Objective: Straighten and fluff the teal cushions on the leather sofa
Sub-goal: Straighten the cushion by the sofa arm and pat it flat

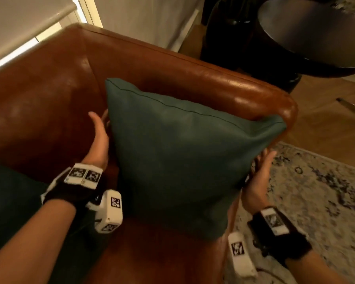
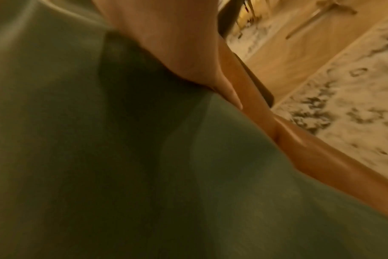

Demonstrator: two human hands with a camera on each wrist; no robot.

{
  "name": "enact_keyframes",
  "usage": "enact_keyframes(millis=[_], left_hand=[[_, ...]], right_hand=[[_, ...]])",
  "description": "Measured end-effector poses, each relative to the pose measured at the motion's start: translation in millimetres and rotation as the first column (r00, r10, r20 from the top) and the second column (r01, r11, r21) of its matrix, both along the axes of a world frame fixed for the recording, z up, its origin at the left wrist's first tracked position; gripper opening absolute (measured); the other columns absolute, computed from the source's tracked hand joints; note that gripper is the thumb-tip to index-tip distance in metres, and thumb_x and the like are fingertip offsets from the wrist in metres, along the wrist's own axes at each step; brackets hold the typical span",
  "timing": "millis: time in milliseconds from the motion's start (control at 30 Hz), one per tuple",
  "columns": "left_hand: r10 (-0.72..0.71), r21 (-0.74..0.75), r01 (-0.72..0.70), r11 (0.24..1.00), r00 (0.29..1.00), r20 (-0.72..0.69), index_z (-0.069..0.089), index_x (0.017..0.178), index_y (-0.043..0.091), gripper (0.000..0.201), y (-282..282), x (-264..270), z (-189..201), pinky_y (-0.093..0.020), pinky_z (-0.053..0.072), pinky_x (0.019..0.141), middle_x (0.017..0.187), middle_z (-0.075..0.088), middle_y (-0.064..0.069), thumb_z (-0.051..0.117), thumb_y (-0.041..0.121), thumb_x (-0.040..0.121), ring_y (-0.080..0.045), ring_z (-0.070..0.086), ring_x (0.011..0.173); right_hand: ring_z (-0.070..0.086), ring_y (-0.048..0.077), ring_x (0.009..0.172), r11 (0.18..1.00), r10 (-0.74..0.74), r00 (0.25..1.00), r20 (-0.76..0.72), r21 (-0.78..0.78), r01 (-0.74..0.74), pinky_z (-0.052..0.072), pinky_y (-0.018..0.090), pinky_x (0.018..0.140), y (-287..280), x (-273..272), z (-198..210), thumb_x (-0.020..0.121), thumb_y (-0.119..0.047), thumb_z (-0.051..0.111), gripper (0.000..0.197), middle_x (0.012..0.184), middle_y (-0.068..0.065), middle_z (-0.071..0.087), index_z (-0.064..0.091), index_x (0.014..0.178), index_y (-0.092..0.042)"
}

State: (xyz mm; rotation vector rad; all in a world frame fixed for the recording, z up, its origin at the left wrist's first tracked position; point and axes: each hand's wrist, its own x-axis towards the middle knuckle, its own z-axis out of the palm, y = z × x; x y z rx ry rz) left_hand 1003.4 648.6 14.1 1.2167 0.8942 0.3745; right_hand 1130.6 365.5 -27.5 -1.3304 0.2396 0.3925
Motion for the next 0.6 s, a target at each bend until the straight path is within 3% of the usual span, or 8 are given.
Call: enact_keyframes(millis=[100, 167, 233, 267, 300, 400, 467, 600], left_hand=[[-0.057, 0.026, 0.056, 0.998, 0.998, 0.04, 0.052, 0.129, 0.035, 0.072, -7, 11, 12, -0.033, 0.045, 0.101, 0.12, 0.065, 0.013, 0.01, 0.075, 0.086, -0.006, 0.061, 0.108], [-0.045, 0.084, 0.041, 0.996, 0.998, 0.047, 0.049, 0.134, 0.034, 0.076, -13, 15, 18, -0.041, 0.039, 0.105, 0.132, 0.058, 0.008, 0.017, 0.079, 0.082, -0.013, 0.054, 0.12], [0.019, 0.126, -0.028, 0.992, 0.997, 0.074, 0.046, 0.136, 0.031, 0.072, -12, 17, 19, -0.039, 0.04, 0.103, 0.134, 0.055, 0.007, 0.022, 0.075, 0.085, -0.014, 0.052, 0.122], [0.034, 0.146, -0.047, 0.988, 0.995, 0.091, 0.044, 0.138, 0.027, 0.07, -12, 20, 19, -0.036, 0.04, 0.101, 0.133, 0.054, 0.009, 0.027, 0.072, 0.087, -0.013, 0.051, 0.121], [0.05, 0.178, -0.063, 0.982, 0.996, 0.078, 0.043, 0.138, 0.023, 0.065, -11, 21, 17, -0.032, 0.039, 0.098, 0.128, 0.054, 0.013, 0.031, 0.066, 0.091, -0.011, 0.05, 0.12], [0.142, 0.3, -0.142, 0.943, 0.99, 0.021, 0.047, 0.128, 0.023, 0.04, -13, 22, 14, -0.029, 0.039, 0.094, 0.108, 0.052, 0.014, 0.034, 0.048, 0.099, -0.013, 0.05, 0.112], [0.191, 0.346, -0.19, 0.919, 0.981, 0.034, 0.051, 0.125, 0.023, 0.037, -6, 20, 14, -0.031, 0.04, 0.1, 0.116, 0.055, 0.008, 0.037, 0.046, 0.099, -0.015, 0.05, 0.117], [0.145, 0.478, -0.174, 0.861, 0.985, 0.096, 0.052, 0.132, 0.018, 0.038, 17, 25, 23, -0.027, 0.039, 0.103, 0.134, 0.055, 0.0, 0.041, 0.036, 0.1, -0.011, 0.05, 0.123]], right_hand=[[0.05, 0.019, 0.125, 0.988, 0.011, 1.0, -0.003, -0.153, -0.012, 0.04, 0.04, 0.107, 10, 1, 1, 0.069, -0.089, 0.037, 0.09, 0.141, 0.002, 0.05, 0.044, 0.134, -0.028], [0.05, 0.03, 0.122, 0.97, 0.018, 0.999, 0.029, -0.243, -0.01, 0.042, 0.04, 0.103, 7, -3, -6, 0.089, -0.062, 0.046, 0.056, 0.132, 0.012, 0.053, 0.048, 0.125, -0.019], [0.058, 0.017, 0.095, 0.934, 0.025, 0.991, 0.13, -0.356, 0.023, 0.047, 0.012, 0.079, 3, -6, 2, 0.099, -0.018, 0.047, 0.009, 0.102, 0.003, 0.059, 0.053, 0.103, -0.013], [0.055, 0.009, 0.086, 0.918, 0.025, 0.98, 0.197, -0.393, 0.055, 0.043, 0.003, 0.07, 1, -5, 3, 0.099, -0.011, 0.046, 0.008, 0.098, -0.002, 0.057, 0.053, 0.101, -0.011], [0.053, 0.007, 0.088, 0.901, 0.053, 0.961, 0.271, -0.427, 0.071, 0.041, -0.001, 0.071, 0, -7, 3, 0.099, -0.01, 0.045, 0.012, 0.104, -0.001, 0.056, 0.053, 0.107, -0.007], [0.047, 0.008, 0.121, 0.884, 0.103, 0.879, 0.465, -0.448, 0.133, 0.038, 0.018, 0.103, 3, -15, 10, 0.1, -0.009, 0.044, 0.036, 0.136, 0.004, 0.046, 0.04, 0.136, -0.005], [0.046, -0.007, 0.117, 0.915, 0.043, 0.851, 0.524, -0.363, 0.178, 0.038, 0.015, 0.101, 0, -13, 18, 0.1, -0.005, 0.041, 0.032, 0.13, 0.0, 0.044, 0.043, 0.128, -0.019], [0.052, 0.006, 0.11, 0.958, -0.043, 0.845, 0.533, -0.218, 0.186, 0.042, 0.022, 0.098, -4, -12, 43, 0.104, -0.018, 0.035, 0.023, 0.119, -0.005, 0.053, 0.046, 0.124, -0.021]])
